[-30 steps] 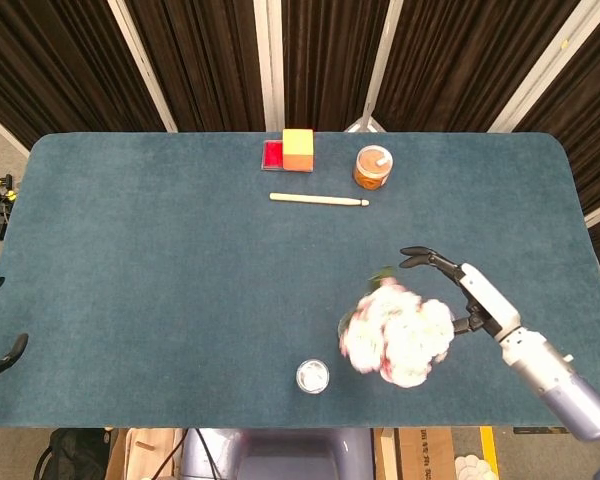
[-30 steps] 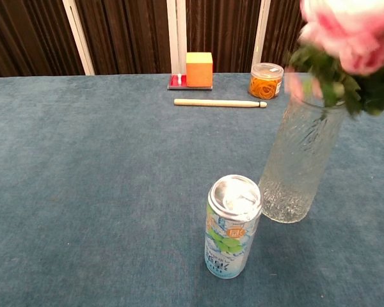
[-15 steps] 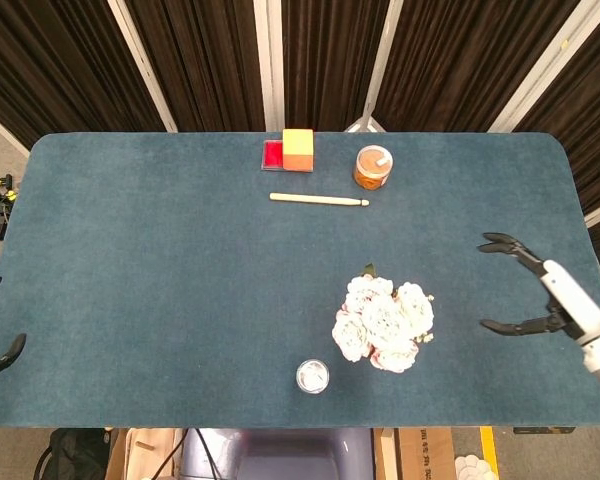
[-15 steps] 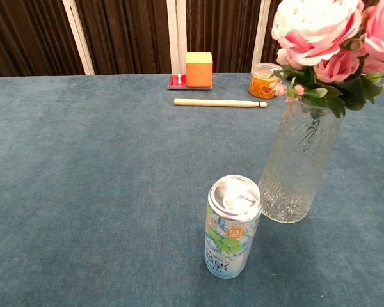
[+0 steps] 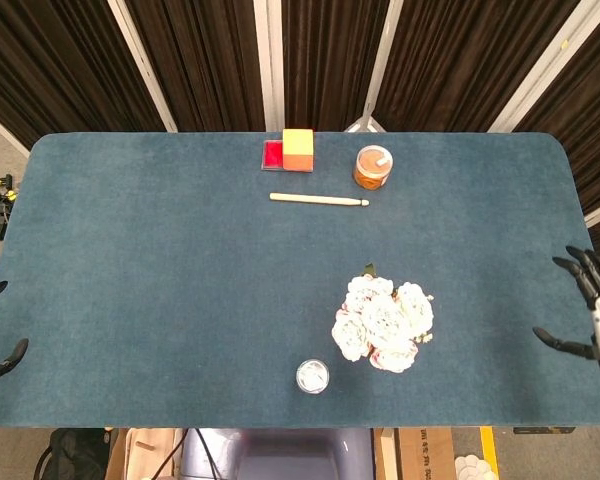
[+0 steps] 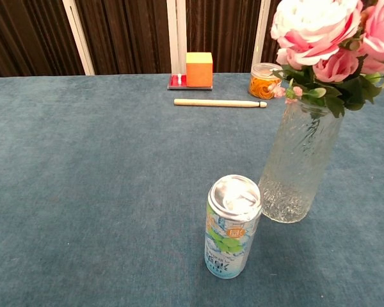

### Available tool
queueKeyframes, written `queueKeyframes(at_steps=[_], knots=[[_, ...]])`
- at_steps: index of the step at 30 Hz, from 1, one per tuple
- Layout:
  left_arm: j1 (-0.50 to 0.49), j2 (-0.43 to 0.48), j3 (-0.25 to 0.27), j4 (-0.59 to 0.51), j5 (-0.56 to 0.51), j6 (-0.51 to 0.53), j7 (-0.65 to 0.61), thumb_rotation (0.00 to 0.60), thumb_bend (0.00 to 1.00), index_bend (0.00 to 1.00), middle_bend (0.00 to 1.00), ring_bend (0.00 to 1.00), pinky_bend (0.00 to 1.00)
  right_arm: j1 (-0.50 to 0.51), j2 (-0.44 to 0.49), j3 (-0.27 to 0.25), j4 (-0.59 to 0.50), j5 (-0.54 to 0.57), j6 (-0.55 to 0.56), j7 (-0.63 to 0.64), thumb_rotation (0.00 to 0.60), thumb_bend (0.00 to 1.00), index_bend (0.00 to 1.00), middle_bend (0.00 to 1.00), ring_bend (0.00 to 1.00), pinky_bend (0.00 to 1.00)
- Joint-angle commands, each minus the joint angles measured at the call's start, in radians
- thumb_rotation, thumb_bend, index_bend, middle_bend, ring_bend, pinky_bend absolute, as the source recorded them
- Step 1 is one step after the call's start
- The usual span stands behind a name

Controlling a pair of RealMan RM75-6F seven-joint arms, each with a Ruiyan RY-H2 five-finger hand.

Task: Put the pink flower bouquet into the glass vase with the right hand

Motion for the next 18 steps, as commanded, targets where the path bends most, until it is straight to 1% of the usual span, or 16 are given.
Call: queueKeyframes(at_steps=[1,4,6,10,18], knots=[[0.000,0.002,-0.001,0.000,0.000,0.001,-0.005,0.600,0.32,0.14,0.00,0.00,0.09,-0.057,-0.151,-0.053,0.089,0.006,0.082,-0.210,0.600,0.13,0.14,0.10,0.05,0.00],[-0.001,0.002,-0.005,0.004,-0.004,0.002,-0.014,0.600,0.32,0.14,0.00,0.00,0.08,-0.050,-0.144,-0.067,0.057,0.040,0.027,-0.296,0.600,0.13,0.12,0.08,0.05,0.00],[-0.001,0.003,-0.006,0.005,-0.014,-0.006,-0.017,0.600,0.32,0.14,0.00,0.00,0.08,-0.043,-0.151,-0.068,0.060,0.034,0.023,-0.339,0.600,0.13,0.12,0.08,0.05,0.00],[-0.003,0.008,-0.006,0.003,-0.019,-0.015,-0.016,0.600,0.32,0.14,0.00,0.00,0.08,-0.039,-0.164,-0.076,0.091,0.031,0.012,-0.368,0.600,0.13,0.11,0.07,0.04,0.00],[-0.005,0.014,0.003,0.001,-0.008,-0.020,-0.008,0.600,0.32,0.14,0.00,0.00,0.08,-0.043,-0.172,-0.073,0.085,0.018,0.034,-0.393,0.600,0.13,0.11,0.07,0.04,0.00]])
